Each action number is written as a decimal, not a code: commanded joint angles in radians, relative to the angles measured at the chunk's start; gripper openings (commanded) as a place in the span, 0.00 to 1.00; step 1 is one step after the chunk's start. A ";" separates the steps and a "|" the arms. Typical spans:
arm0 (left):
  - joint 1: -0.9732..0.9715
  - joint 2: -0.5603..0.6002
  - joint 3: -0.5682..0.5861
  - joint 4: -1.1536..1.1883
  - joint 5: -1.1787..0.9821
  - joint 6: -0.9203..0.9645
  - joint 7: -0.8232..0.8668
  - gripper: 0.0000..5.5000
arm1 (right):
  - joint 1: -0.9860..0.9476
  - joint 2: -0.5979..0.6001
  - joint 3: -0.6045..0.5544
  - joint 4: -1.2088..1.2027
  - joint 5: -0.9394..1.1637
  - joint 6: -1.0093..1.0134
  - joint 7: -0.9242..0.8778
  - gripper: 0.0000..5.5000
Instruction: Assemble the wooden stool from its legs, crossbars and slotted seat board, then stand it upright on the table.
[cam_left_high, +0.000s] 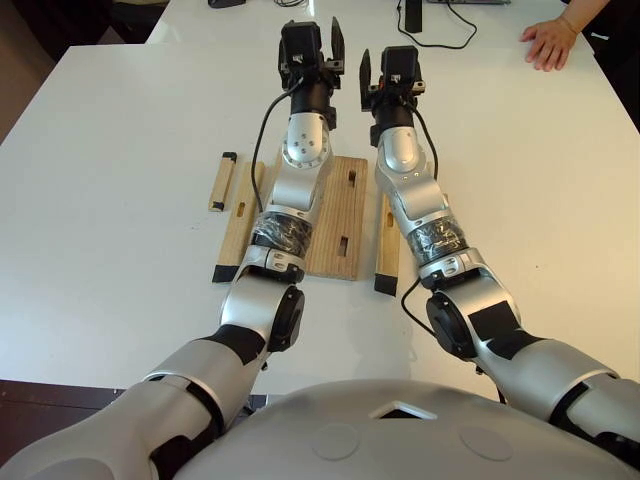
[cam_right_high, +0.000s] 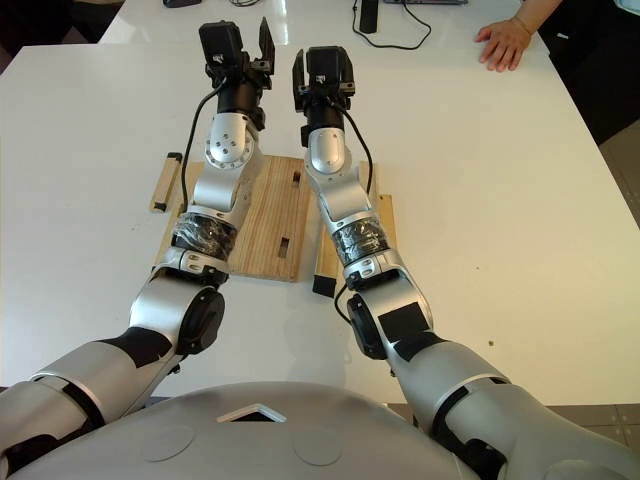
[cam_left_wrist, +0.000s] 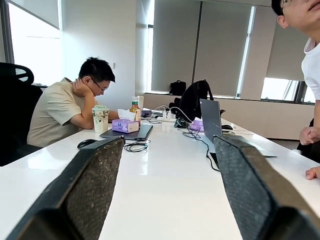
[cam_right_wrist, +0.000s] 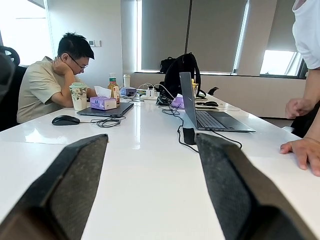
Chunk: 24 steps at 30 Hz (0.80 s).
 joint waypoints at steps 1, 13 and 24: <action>-0.028 -0.014 0.015 0.010 0.008 -0.001 0.028 0.59 | 0.020 0.047 -0.002 -0.007 -0.013 -0.009 -0.005 0.59; 0.191 0.149 0.149 -0.307 -0.275 0.318 -0.237 0.59 | 0.026 0.097 0.048 -0.031 0.003 0.023 0.079 0.59; 0.569 0.511 0.212 -0.307 -0.245 0.331 -0.583 0.59 | 0.095 0.094 0.062 -0.113 0.033 0.088 0.089 0.59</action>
